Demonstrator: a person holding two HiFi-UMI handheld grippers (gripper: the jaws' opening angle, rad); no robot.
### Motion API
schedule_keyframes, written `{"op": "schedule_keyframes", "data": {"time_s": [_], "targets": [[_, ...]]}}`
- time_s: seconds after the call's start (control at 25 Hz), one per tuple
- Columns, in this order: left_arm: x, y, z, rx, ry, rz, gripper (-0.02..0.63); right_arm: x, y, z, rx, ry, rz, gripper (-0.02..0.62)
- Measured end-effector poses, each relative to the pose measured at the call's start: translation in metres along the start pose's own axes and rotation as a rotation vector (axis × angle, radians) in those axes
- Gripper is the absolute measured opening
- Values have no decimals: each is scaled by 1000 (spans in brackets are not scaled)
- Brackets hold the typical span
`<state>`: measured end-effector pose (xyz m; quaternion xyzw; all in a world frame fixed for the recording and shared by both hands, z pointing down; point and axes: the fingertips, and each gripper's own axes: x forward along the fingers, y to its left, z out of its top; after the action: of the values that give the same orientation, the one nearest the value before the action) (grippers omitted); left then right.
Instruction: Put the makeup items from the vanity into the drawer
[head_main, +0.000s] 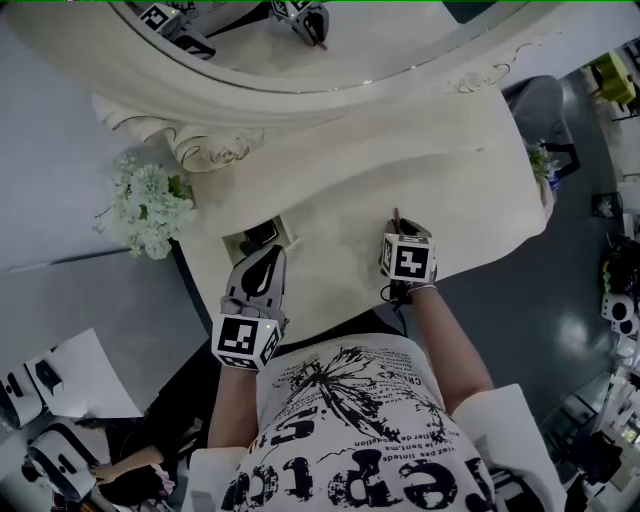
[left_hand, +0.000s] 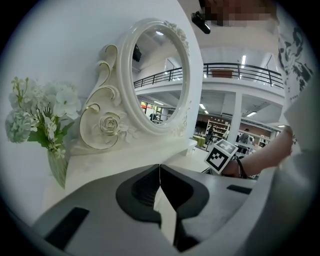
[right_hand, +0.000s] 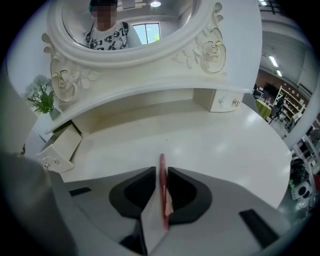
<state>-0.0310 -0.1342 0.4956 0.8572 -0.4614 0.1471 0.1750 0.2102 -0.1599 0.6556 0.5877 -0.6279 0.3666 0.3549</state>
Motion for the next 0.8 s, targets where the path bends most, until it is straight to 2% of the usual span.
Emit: {"op": "schedule_keyframes", "data": {"time_s": [0.08, 0.24, 0.44, 0.8], "targets": [[-1, 0, 0, 0, -1, 0, 20, 0, 2, -2, -1, 5, 3, 57], [-4, 0, 1, 5, -8, 1, 20, -3, 6, -3, 8, 9, 30, 55], [-15, 2, 4, 7, -25, 13, 20, -19, 17, 14, -4, -46, 74, 55], [-60, 19, 14, 13, -91, 82, 20, -63, 96, 64, -124, -196, 242, 54]]}}
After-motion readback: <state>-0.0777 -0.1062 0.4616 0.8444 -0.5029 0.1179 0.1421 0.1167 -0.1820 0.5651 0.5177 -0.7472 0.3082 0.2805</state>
